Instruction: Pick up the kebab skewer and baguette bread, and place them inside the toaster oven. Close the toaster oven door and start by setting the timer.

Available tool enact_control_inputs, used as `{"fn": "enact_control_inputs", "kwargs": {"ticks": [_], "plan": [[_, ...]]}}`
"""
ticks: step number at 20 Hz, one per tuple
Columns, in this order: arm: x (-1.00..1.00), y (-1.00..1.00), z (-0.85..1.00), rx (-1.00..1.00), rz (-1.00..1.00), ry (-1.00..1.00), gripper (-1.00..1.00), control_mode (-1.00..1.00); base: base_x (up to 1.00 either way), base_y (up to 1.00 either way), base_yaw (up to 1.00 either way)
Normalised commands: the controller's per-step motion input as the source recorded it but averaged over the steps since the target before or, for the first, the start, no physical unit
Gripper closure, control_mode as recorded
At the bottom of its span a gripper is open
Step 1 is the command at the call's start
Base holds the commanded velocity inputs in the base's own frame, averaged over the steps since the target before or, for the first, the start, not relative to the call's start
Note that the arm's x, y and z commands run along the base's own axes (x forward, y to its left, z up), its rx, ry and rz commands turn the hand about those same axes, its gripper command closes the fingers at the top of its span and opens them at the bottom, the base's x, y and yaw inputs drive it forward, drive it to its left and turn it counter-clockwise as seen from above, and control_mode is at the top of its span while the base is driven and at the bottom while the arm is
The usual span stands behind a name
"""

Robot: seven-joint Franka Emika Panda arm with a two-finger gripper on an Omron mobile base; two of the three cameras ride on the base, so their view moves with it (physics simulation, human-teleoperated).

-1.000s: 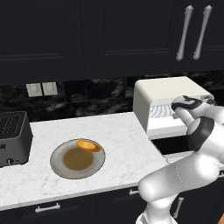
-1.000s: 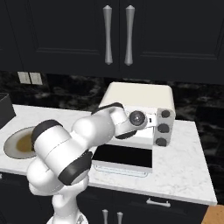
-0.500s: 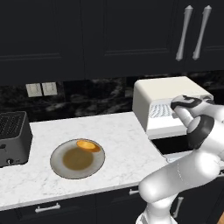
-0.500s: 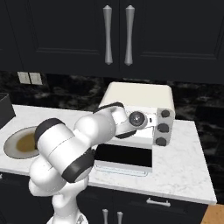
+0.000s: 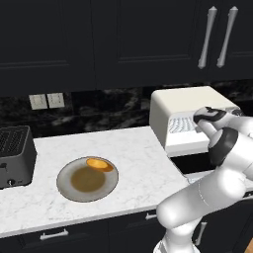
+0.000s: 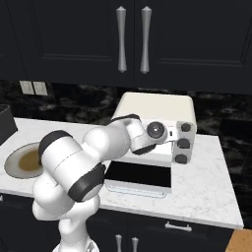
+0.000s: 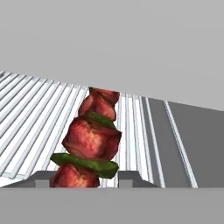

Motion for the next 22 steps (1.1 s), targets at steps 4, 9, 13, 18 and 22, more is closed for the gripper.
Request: {"fn": "enact_control_inputs", "kwargs": {"ticks": [4,9,13,18,22], "plan": [[0.02,0.01,0.0,0.0,0.0,0.0,-1.0,-1.0,0.0,0.0,0.0],[0.0,0.0,0.0,0.0,0.0,0.0,-1.0,-1.0,0.0,0.0,0.0],[-0.14,0.0,0.0,0.0,0.0,0.0,-1.0,-1.0,0.0,0.0,0.0],[-0.64,0.0,0.14,0.0,0.0,0.0,-1.0,-1.0,0.0,0.0,0.0],[-0.59,0.0,0.36,0.0,0.0,0.0,-1.0,-1.0,0.0,0.0,0.0]]}}
